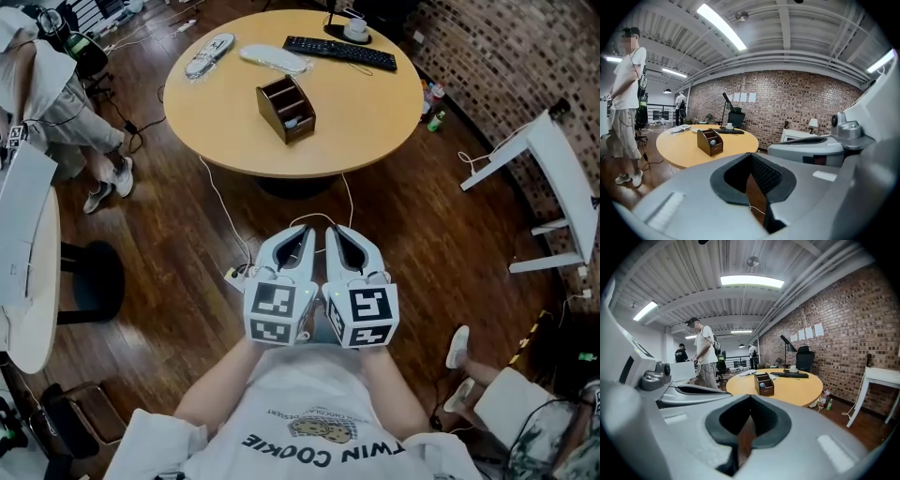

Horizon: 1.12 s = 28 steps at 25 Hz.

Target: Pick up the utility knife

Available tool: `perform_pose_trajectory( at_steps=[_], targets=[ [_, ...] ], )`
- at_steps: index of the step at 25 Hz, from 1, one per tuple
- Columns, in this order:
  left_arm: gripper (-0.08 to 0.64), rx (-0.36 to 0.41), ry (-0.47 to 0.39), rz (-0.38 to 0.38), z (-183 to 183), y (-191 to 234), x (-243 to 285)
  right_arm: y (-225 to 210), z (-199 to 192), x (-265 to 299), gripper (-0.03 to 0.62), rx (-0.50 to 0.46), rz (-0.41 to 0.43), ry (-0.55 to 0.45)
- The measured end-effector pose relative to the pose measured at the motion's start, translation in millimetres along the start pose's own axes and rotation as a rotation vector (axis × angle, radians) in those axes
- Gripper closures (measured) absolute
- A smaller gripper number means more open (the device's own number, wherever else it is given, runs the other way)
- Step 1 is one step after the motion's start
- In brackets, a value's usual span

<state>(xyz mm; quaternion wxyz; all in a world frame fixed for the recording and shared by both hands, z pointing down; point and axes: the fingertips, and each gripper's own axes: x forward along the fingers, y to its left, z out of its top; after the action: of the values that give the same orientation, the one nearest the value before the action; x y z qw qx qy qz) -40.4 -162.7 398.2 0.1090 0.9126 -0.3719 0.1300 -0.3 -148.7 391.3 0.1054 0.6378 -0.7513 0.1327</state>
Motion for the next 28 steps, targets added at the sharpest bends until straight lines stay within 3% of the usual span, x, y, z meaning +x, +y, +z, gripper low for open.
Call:
perform_pose_trajectory(
  at_steps=[6, 28],
  targets=[
    [0.552, 0.002, 0.005, 0.008, 7, 15, 36, -19, 0, 35, 0.594, 0.028, 0.023, 0.016],
    [0.552, -0.027, 0.033, 0.175, 50, 89, 204, -120, 40, 192, 0.594, -0.009, 0.208, 0.069]
  ],
)
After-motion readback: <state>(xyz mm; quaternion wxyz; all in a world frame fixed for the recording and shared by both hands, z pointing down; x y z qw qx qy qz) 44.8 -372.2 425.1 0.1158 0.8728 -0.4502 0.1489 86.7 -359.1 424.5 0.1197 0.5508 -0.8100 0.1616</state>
